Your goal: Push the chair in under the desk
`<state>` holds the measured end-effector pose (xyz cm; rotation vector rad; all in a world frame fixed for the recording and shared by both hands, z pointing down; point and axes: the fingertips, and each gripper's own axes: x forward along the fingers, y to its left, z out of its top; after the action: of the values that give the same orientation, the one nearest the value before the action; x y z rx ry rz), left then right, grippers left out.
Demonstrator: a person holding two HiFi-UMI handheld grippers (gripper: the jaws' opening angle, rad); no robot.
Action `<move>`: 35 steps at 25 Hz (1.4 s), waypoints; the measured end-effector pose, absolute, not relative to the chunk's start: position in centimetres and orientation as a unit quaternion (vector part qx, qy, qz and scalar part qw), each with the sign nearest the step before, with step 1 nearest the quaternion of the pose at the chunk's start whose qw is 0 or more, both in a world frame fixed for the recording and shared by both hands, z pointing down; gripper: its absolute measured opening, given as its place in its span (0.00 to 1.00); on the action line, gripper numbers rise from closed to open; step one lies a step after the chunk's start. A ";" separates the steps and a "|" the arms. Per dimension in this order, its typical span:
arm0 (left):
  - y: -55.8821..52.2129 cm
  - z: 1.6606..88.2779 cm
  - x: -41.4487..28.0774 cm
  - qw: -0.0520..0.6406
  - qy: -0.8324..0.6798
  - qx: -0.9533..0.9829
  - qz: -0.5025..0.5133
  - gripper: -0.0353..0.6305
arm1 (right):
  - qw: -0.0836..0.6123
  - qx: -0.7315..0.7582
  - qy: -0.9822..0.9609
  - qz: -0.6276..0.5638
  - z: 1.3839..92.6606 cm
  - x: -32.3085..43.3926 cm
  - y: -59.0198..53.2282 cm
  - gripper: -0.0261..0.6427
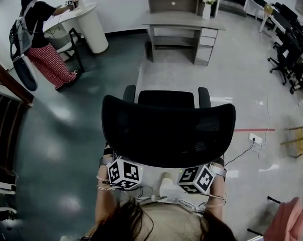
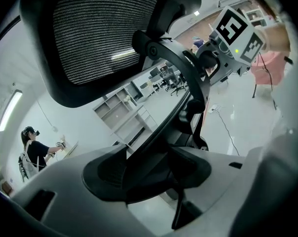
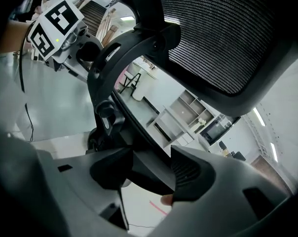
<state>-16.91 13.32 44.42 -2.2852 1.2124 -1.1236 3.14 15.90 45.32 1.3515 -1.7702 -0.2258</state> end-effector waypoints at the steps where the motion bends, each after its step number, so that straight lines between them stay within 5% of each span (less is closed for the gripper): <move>1: 13.1 44.3 -16.9 0.159 0.423 -0.800 -0.396 0.43 | 0.436 0.543 -0.712 -0.091 45.3 3.2 15.6 0.39; 35: 6.7 44.0 -16.8 0.142 0.422 -0.798 -0.406 0.43 | 0.449 0.500 -0.736 -0.085 44.7 3.5 9.0 0.37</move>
<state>-16.79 6.66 44.01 -2.3041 1.2175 -1.1714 3.49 9.04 44.73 1.2380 -1.8198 -0.2097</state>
